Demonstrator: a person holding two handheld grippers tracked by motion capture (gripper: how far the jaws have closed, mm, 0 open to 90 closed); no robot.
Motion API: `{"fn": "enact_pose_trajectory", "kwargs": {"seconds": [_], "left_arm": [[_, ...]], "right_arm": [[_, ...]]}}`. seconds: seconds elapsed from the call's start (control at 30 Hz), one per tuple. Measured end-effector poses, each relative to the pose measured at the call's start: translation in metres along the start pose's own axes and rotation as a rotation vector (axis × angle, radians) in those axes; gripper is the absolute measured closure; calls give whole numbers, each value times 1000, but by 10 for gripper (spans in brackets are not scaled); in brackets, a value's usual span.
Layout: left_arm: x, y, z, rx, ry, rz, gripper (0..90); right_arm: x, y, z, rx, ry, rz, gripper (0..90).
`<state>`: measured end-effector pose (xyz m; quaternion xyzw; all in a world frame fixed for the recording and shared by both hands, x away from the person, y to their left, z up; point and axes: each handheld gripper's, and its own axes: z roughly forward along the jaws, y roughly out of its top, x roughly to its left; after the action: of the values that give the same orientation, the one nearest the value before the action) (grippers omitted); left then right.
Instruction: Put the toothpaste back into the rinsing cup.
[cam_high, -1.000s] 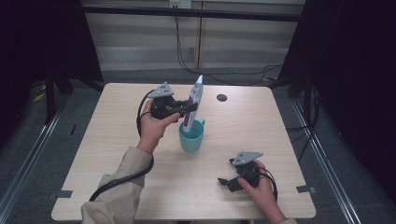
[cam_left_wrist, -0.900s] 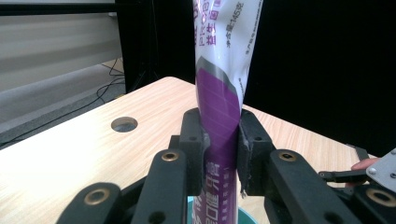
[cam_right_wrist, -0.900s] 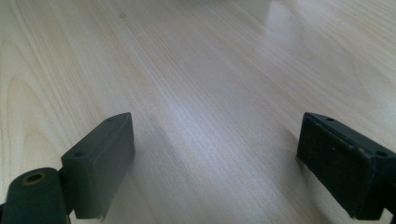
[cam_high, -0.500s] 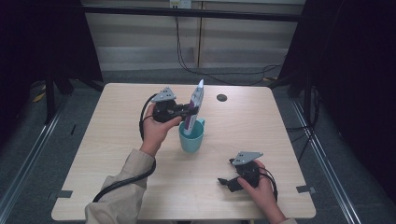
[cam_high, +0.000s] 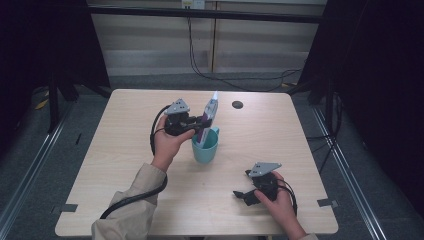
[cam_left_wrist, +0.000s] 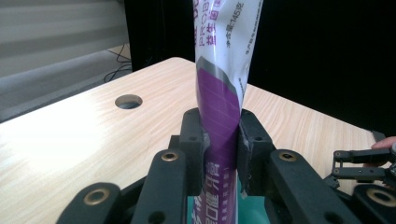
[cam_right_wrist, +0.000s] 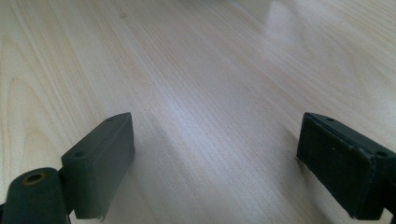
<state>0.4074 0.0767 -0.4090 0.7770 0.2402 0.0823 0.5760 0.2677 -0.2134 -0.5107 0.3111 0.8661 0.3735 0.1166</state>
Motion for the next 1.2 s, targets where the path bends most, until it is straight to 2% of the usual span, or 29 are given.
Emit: {"fn": "enact_pose_trajectory", "kwargs": {"seconds": [0.3, 0.57, 0.93, 1.2], "left_arm": [[-1, -9, 1, 23, 13, 14, 753], [-2, -13, 2, 22, 23, 5, 752], [-6, -19, 3, 42, 39, 28, 750], [-9, -26, 6, 56, 32, 32, 748]], "right_arm": [[0, 0, 0, 1, 1, 1, 107], [0, 0, 0, 0, 1, 0, 107], [0, 0, 0, 0, 1, 2, 107], [0, 0, 0, 0, 1, 1, 107]]}}
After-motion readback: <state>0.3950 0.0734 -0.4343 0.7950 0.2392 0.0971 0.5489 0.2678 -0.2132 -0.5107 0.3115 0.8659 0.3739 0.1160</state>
